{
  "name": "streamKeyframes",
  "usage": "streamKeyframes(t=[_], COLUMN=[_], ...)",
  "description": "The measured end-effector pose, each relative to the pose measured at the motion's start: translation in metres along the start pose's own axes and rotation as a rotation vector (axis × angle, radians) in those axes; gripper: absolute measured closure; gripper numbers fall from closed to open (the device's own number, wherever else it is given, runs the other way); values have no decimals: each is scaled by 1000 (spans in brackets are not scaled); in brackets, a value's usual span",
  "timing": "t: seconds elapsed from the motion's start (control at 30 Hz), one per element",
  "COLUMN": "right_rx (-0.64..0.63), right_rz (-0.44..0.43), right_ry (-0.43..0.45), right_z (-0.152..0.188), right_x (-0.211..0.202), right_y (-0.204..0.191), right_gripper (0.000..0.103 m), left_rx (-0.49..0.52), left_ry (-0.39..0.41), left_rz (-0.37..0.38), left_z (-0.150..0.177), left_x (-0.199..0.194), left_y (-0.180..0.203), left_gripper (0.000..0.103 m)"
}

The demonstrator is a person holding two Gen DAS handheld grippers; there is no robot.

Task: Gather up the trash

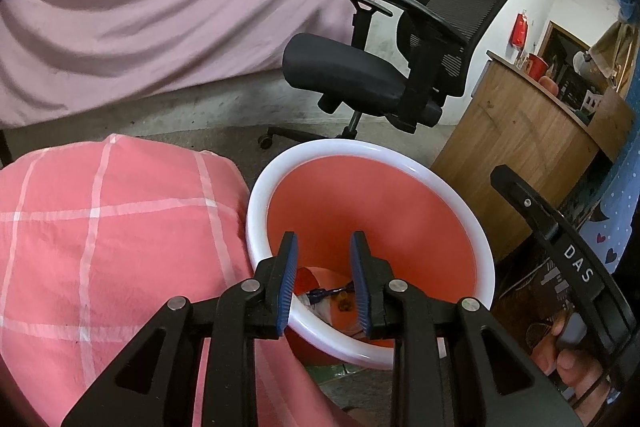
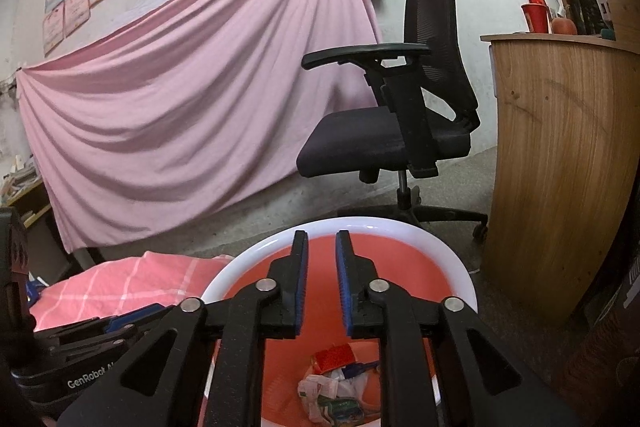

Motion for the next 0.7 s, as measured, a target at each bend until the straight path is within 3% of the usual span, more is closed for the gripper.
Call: streamKeyframes(t=[0.17, 0.23, 0.43, 0.5, 0.63, 0.7], right_rx=[2, 2, 2, 7, 13, 20], right_rz=[-2, 2, 22, 29, 45, 47], right_ry=[3, 7, -2, -4, -9, -12], right_z=[-1, -1, -1, -2, -3, -3], right_x=[-1, -2, -1, 0, 1, 2], right_y=[-1, -2, 0, 2, 5, 6], right_gripper=[77, 76, 59, 54, 47, 33], left_rx=[-4, -10, -32, -33, -42, -55], left_ry=[2, 7, 50, 63, 103, 129], left_rz=[-6, -12, -49, -75, -102, -113], left_z=[0, -1, -1, -2, -4, -4], left_x=[-1, -2, -13, -16, -21, -25], left_y=[-1, -1, -8, -9, -11, -13], left_gripper=[79, 73, 64, 45, 26, 19])
Point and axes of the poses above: each gripper's, at about its wrist camera, not at the fingertips, and x roughly the way its jaws point, y to its right, z to its underside, the point moved 3 cm from there along x, roughly the way its jaws point, and after that the axes turned 11 degrees about z, right-handed, at the moved point
